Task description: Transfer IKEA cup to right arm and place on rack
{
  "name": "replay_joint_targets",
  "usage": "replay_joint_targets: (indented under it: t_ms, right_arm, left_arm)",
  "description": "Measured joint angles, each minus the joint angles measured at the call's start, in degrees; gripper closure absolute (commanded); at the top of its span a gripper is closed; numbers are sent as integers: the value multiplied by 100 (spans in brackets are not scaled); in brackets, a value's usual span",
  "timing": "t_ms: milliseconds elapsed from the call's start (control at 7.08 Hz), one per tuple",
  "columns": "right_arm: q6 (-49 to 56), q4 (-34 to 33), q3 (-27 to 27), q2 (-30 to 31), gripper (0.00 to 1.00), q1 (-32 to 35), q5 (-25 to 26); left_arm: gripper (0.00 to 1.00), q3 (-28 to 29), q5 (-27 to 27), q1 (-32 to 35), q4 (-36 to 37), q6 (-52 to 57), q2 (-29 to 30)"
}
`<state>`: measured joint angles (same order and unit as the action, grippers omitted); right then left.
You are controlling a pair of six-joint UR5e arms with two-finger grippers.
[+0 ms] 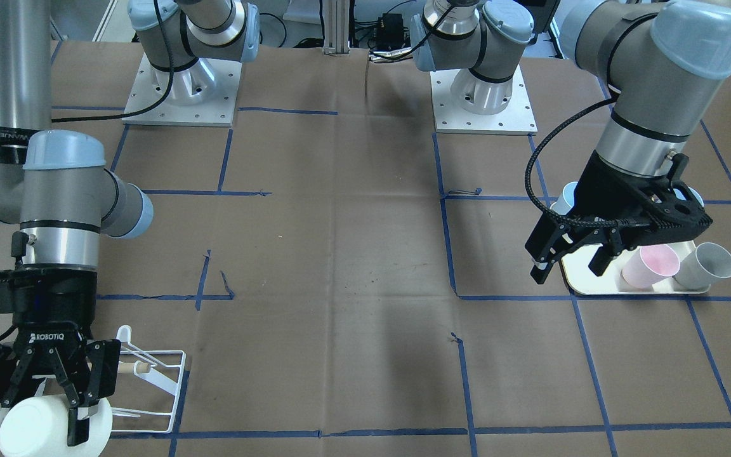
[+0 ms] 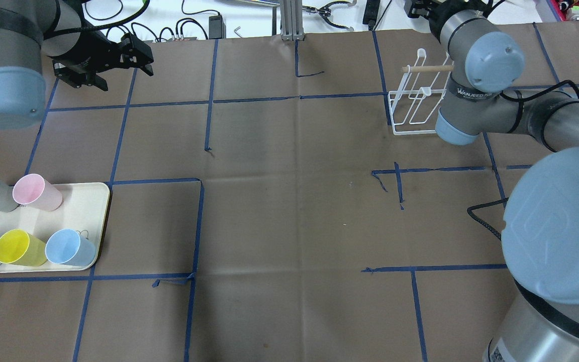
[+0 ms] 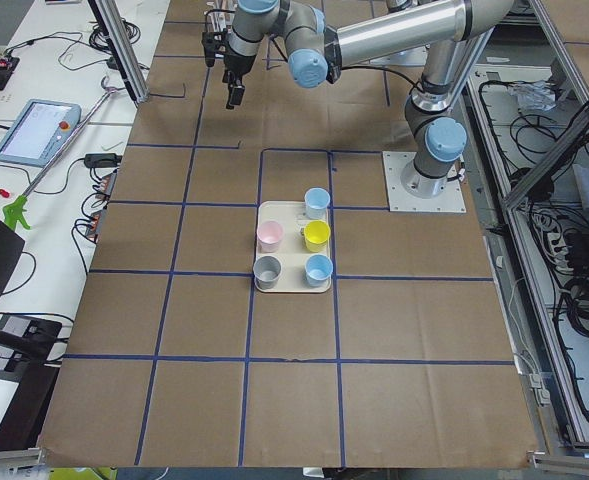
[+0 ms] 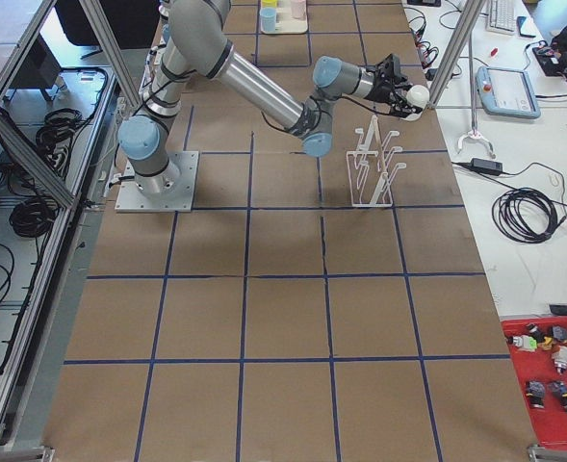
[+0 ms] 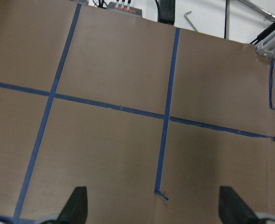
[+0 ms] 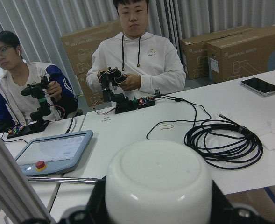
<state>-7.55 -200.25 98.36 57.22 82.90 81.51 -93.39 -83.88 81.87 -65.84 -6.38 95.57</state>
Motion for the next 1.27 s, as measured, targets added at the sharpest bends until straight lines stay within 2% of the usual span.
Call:
replay_joint_targets:
  t_ms: [282, 565, 706, 847, 989, 1271]
  right_arm:
    - [155, -13, 153, -92, 92, -62, 26]
    - [174, -14, 302, -115, 92, -53, 73]
    - [174, -13, 414, -101, 90, -42, 80]
    - [175, -9, 535, -76, 19, -32, 85]
    - [175, -2, 630, -52, 0, -25, 93]
    - [160, 16, 672, -32, 0, -20, 99]
  left_arm:
    - [0, 256, -251, 12, -1121, 3, -298]
    - [0, 138, -600, -339, -1591, 691, -635]
    - [0, 69, -671, -721, -1788, 1218, -768]
    - [0, -94, -692, -1154, -1907, 1887, -901]
    - [0, -432, -677, -1635, -1934, 2683, -1093]
    - [0, -1367, -633, -2365, -1884, 3856, -1578]
